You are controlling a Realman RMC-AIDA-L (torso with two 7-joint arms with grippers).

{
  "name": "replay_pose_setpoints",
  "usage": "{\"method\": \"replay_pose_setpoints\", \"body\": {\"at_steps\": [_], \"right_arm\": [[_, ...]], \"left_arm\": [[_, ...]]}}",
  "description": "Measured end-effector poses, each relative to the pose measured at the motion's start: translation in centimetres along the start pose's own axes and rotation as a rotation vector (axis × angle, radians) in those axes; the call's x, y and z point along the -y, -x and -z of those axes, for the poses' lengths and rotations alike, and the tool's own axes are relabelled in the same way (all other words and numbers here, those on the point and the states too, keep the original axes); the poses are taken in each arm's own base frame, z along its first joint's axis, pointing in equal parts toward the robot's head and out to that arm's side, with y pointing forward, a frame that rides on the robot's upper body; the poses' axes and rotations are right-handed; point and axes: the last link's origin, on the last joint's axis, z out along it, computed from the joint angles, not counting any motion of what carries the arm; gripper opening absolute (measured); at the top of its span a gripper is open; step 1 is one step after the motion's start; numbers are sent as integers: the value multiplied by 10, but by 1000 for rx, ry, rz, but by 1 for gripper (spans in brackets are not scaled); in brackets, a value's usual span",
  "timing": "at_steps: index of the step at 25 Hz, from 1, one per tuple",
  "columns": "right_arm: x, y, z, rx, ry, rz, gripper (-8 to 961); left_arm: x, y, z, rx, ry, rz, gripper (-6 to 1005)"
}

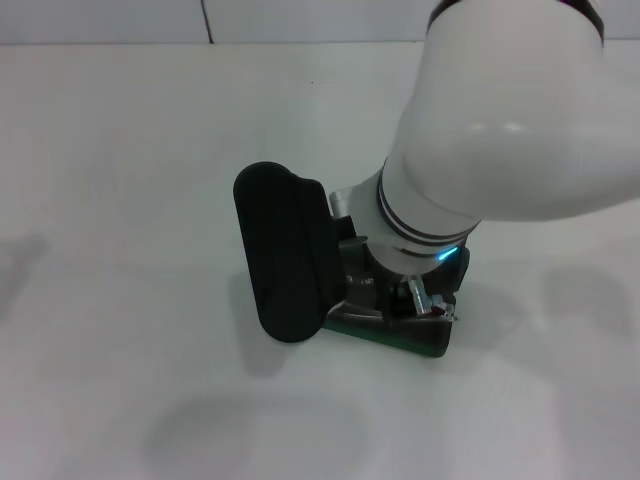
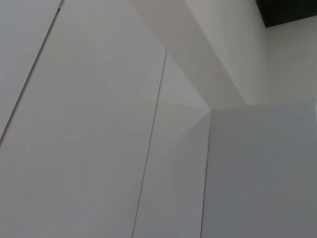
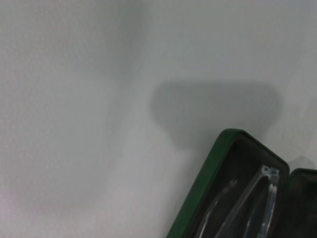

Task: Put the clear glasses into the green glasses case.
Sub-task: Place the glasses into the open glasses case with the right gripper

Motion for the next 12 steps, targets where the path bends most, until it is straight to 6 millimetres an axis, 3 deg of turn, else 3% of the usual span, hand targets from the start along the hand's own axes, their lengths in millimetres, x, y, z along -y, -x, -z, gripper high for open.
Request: {"method": "replay_pose_setpoints", "body": {"at_steps": [12], "right_arm": [[1, 8, 9, 34, -43, 38, 401]], "left_arm": [[-1, 0, 1, 0, 0, 1, 72]]}}
